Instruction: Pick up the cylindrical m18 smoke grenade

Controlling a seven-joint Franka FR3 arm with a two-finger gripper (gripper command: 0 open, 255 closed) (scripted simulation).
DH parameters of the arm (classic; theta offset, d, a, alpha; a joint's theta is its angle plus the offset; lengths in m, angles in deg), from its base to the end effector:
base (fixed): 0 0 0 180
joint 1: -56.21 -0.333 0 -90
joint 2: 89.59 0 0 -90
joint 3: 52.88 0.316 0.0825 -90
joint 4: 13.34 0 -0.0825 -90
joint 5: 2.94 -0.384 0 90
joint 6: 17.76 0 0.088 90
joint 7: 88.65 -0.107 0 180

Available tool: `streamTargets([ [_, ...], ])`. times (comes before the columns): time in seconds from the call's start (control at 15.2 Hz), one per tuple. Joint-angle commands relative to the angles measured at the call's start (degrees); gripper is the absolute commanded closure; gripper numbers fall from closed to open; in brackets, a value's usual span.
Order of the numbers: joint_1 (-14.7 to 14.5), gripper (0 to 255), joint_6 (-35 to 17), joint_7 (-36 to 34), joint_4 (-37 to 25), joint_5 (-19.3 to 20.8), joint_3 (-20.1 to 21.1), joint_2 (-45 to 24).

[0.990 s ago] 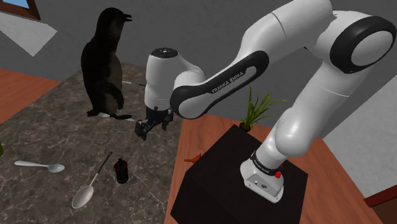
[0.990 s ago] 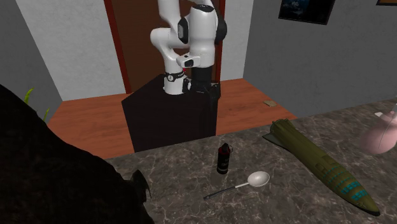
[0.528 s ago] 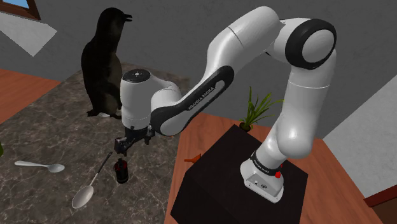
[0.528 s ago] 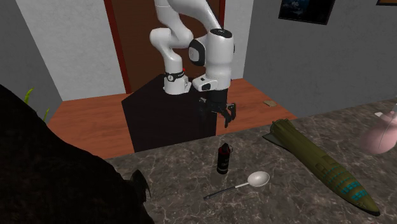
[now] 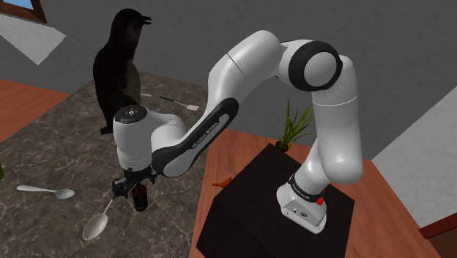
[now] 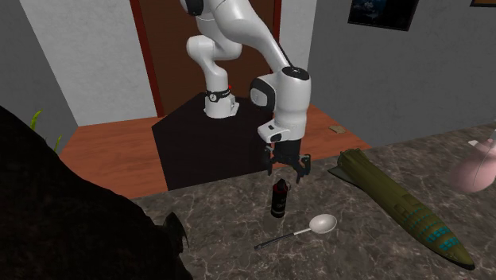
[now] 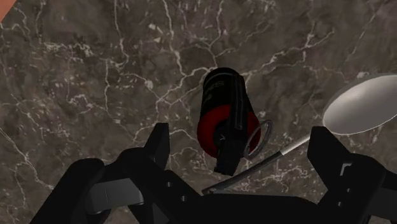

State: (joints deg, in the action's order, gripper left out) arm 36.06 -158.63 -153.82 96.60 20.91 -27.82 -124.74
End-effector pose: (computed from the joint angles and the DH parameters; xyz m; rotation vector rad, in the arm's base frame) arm 0.4473 0.4361 0.1957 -3.1362 0.1475 -0.0295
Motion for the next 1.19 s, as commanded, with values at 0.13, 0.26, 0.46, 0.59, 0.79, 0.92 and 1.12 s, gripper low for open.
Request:
streamTargets([
  [0.13,-1.1,0,-1.8,-1.0,-0.9,1.4,-1.3,-2.7],
  [0.26,-1.6,0,-2.7,-1.4,-1.2,2.0,-1.9,-3.9],
  [0.46,-1.8,255,-2.9,-1.6,-1.4,2.2,-2.1,-4.4],
  [0.59,-1.8,255,-2.9,-1.6,-1.4,2.2,-2.1,-4.4],
  [0.79,-1.7,255,-2.9,-1.5,-1.4,2.2,-2.1,-4.3],
  [0.92,-1.7,255,-2.9,-1.6,-1.4,2.2,-2.1,-4.3],
  [1.12,-1.5,255,-2.5,-1.3,-1.1,1.9,-1.7,-3.7],
])
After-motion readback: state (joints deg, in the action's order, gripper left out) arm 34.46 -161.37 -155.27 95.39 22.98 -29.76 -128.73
